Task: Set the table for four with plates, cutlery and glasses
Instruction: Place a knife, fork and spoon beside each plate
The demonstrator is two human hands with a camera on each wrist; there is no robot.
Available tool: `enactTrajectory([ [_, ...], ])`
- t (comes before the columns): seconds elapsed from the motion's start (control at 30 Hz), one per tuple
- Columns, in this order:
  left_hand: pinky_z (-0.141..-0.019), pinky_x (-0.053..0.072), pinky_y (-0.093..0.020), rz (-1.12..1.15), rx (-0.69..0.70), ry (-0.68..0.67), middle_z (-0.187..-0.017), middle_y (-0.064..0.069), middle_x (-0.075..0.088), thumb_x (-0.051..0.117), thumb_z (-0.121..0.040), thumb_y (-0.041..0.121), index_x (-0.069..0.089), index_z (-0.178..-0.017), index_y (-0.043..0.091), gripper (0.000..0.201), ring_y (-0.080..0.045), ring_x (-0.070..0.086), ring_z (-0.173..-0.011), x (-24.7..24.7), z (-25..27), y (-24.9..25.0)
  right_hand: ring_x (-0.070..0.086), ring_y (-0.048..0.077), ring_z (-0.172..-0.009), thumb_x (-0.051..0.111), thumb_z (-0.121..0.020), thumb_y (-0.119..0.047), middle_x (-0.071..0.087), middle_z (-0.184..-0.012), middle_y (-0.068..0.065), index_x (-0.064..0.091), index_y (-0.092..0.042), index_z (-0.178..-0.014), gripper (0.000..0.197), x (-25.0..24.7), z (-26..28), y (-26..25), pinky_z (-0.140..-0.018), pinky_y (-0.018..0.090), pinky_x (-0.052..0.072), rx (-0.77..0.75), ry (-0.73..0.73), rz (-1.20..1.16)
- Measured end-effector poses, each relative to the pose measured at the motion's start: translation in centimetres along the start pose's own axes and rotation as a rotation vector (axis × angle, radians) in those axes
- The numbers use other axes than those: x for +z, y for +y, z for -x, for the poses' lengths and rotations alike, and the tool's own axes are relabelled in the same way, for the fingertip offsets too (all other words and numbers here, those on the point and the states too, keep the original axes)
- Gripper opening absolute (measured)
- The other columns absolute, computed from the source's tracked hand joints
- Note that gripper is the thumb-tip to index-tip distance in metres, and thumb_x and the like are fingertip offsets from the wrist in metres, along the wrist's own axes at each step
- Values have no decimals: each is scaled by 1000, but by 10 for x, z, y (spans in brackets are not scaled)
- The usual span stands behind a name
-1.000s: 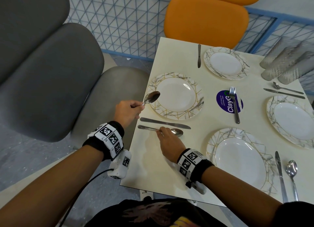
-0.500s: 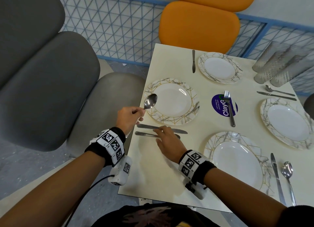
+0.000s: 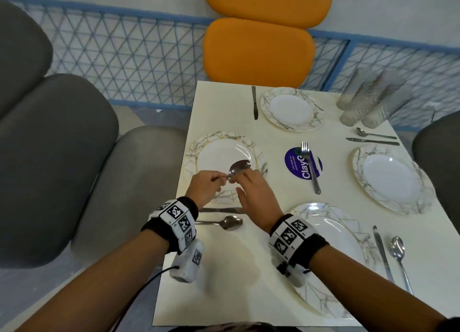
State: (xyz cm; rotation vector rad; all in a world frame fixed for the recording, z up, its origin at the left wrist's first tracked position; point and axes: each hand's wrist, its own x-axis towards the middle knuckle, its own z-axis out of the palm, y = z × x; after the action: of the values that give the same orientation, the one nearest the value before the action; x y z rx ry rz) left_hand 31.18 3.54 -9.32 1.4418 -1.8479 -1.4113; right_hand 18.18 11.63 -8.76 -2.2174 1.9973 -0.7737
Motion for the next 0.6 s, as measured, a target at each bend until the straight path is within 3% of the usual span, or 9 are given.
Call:
enactTrajectory([
  [0.1, -58, 39, -14, -51, 24, -46, -78, 1, 64, 56, -91, 16, 71, -101, 10, 19, -5, 54, -65, 13, -6, 16, 48, 14, -91, 61, -76, 3, 63, -105, 6, 63, -10, -99, 27, -4, 9, 22, -75, 29, 49, 35, -20, -23],
  [0.2, -57, 40, -13, -74, 23, -77, -77, 1, 65, 61, -88, 20, 72, -97, 8, 18, -5, 56, -65, 20, -13, 28, 41, 11, -87, 61, -76, 3, 64, -100, 7, 63, -10, -98, 26, -9, 18, 44, -73, 25, 47, 34, -35, 0],
  [0.37, -52, 37, -14, -68, -25, -121, -67, 6, 62, 70, -82, 20, 72, -82, 13, 7, -7, 54, -61, 28, -29, 44, 57, 23, -80, 66, -75, 2, 63, -95, 7, 63, -11, -101, 29, -31, 11, 72, -66, 33, 55, 43, 23, 39],
  [0.47, -54, 38, -13, -176, 27, -190, -65, 8, 61, 72, -80, 22, 71, -79, 13, 9, -7, 54, -59, 34, -41, 56, 47, 16, -83, 65, -78, -7, 58, -95, 2, 60, -14, -101, 25, -43, -4, 86, -69, 28, 49, -63, 77, 102],
  [0.6, -53, 37, -9, -251, 78, -249, -62, 8, 59, 70, -81, 24, 72, -82, 13, 12, -4, 52, -57, 37, -62, 76, 56, 22, -87, 69, -77, -21, 62, -101, 3, 63, -15, -102, 26, -47, -26, 109, -74, 34, 52, -104, -33, 151],
])
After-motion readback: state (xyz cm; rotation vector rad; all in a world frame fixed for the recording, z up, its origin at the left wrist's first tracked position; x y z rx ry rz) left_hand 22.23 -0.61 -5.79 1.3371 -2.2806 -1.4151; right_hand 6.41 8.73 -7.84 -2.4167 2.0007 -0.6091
